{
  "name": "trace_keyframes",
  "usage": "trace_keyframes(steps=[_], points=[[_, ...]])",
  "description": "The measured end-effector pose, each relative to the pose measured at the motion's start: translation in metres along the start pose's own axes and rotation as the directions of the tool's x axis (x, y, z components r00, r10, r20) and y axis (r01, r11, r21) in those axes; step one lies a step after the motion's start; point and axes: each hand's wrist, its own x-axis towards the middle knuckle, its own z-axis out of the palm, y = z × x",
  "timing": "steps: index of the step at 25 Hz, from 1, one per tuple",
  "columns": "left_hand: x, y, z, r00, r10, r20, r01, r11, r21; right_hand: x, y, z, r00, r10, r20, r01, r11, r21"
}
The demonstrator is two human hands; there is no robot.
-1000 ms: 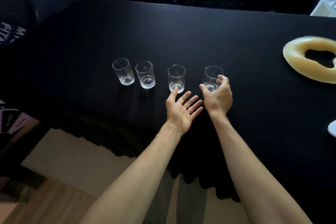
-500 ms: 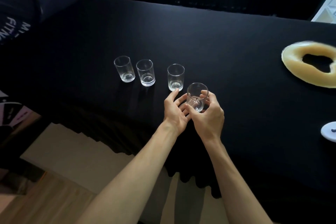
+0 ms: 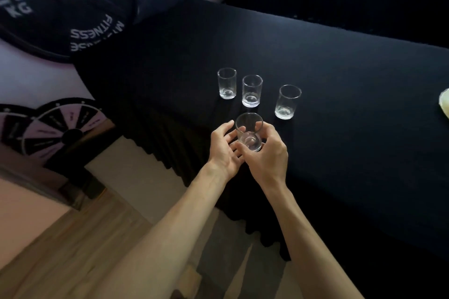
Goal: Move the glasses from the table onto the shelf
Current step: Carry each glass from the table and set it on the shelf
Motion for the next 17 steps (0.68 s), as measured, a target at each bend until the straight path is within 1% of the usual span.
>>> trace_keyframes(steps=[4,7,11,14,17], points=[[-0.044,0.042,-0.071,0.987,0.117,-0.108,-0.123,0.991,-0.050,-0.037,-0.057,0.054,0.984,-0.116,0.134,0.110,0.993,0.053],[-0.089,0.071,-0.138,0.951,0.206,-0.232,-0.222,0.974,-0.043,-0.079,-0.102,0.104,0.941,-0.206,0.268,0.179,0.976,0.122],[-0.165,0.112,-0.258,0.859,0.265,-0.438,-0.359,0.922,-0.147,-0.166,-0.177,0.184,0.809,-0.323,0.491,0.248,0.945,0.213],[-0.221,0.134,-0.343,0.807,0.243,-0.539,-0.398,0.897,-0.192,-0.233,-0.229,0.237,0.715,-0.384,0.584,0.297,0.923,0.243],[-0.284,0.153,-0.434,0.734,0.250,-0.631,-0.478,0.850,-0.220,-0.310,-0.286,0.289,0.598,-0.469,0.650,0.367,0.881,0.299]])
